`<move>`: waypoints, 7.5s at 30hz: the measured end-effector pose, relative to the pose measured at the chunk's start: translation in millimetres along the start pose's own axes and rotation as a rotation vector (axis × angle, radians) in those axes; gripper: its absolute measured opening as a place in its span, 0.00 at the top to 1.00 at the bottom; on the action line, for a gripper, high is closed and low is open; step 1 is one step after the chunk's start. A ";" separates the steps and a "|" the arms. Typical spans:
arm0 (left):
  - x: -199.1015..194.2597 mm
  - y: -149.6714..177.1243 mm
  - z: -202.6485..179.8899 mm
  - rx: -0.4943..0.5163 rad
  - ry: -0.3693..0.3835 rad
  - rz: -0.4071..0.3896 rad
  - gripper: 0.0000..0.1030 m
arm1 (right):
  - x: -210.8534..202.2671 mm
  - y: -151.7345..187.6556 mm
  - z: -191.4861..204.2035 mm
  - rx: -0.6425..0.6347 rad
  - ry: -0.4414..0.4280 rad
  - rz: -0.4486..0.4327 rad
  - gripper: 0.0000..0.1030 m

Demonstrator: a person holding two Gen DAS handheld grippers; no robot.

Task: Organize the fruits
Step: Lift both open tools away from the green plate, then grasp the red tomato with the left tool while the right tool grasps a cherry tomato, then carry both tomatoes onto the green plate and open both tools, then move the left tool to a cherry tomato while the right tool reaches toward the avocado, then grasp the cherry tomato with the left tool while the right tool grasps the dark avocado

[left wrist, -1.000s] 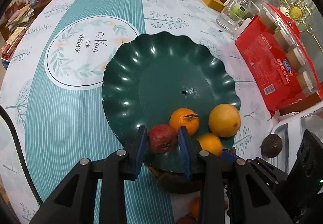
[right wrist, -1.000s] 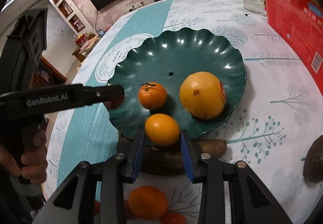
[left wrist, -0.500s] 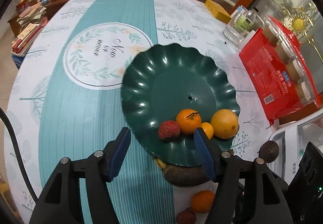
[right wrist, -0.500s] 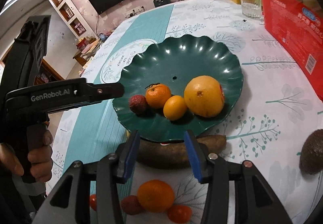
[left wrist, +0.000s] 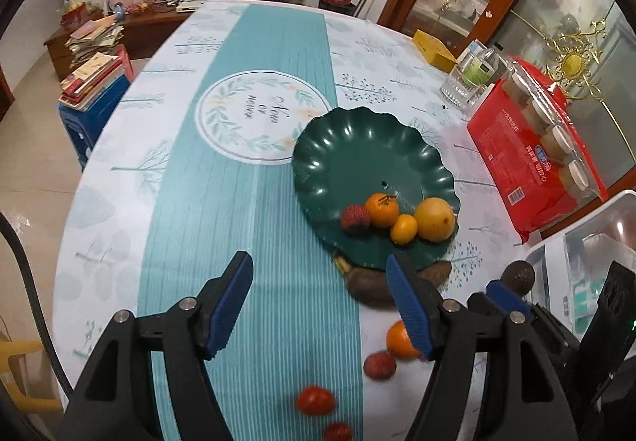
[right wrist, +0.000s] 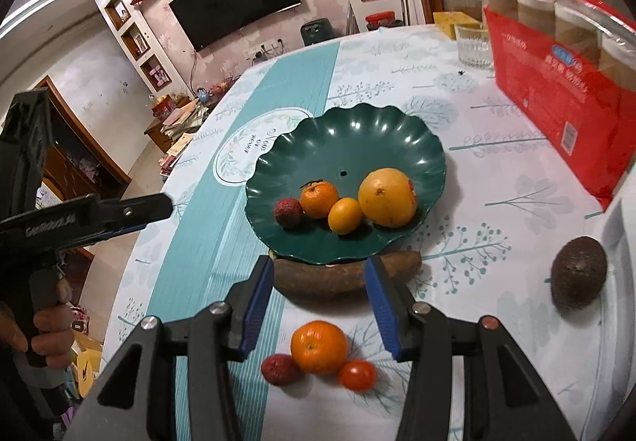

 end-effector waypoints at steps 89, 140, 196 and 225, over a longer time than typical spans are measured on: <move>41.8 95.6 -3.4 0.039 0.008 0.345 0.68 | 27.2 57.0 -1.0 -0.250 0.176 0.101 0.71; 94.0 -42.7 14.8 0.032 0.081 0.117 0.47 | 72.7 -6.9 46.2 -0.192 0.068 0.015 0.54; -20.2 156.7 -0.5 0.021 0.004 0.196 0.46 | -62.5 72.3 -70.8 0.185 0.388 0.057 0.35; 38.6 204.0 -10.5 -0.267 -0.144 0.125 0.48 | 29.8 48.9 -168.5 0.488 0.535 -0.060 0.35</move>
Point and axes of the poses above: each gripper's, at about its wrist camera, not at the fingertips, and x roughly the way its jaws point, z to its left, y to its underside, the point moved 6 cm from there along x, roughly the way its jaws point, and after that the axes turned 12 degrees about y, right-handed, at the moved point
